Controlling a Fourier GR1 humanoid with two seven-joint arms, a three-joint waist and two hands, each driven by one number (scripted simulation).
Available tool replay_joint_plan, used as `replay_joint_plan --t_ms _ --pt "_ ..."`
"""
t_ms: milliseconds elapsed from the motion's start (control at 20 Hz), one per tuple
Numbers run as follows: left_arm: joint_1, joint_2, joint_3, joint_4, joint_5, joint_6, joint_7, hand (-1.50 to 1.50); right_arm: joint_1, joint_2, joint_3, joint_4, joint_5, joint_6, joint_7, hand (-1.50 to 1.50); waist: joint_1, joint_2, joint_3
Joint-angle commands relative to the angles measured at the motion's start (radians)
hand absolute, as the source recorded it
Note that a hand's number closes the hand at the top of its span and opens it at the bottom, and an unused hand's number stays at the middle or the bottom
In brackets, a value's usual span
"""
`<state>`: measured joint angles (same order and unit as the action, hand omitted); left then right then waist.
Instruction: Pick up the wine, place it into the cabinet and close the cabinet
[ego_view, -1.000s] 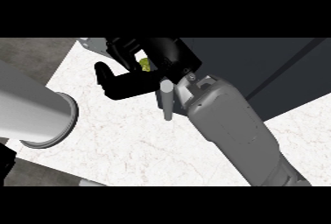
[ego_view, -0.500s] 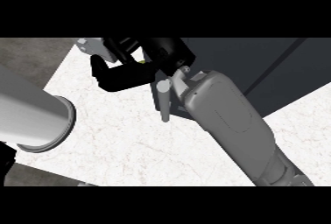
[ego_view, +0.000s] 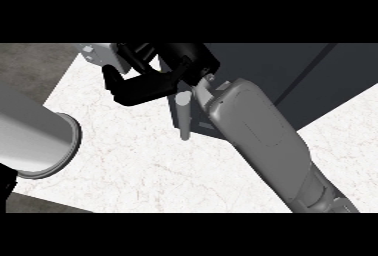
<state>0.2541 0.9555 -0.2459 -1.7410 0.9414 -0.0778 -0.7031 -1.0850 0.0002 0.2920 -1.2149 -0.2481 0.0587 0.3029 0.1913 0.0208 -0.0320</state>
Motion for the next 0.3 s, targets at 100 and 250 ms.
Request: replay_joint_plan --t_ms 100,250 --pt "0.005 -0.003 0.004 0.008 0.002 0.001 -0.001 1.5 0.056 -0.122 -0.116 0.177 0.009 -0.01 -0.068 1.5 -0.05 0.072 0.028" --pt "0.006 -0.005 0.003 0.009 -0.003 0.007 -0.001 1.5 0.045 -0.123 -0.117 0.194 0.003 0.008 -0.095 1.5 -0.055 0.07 0.028"
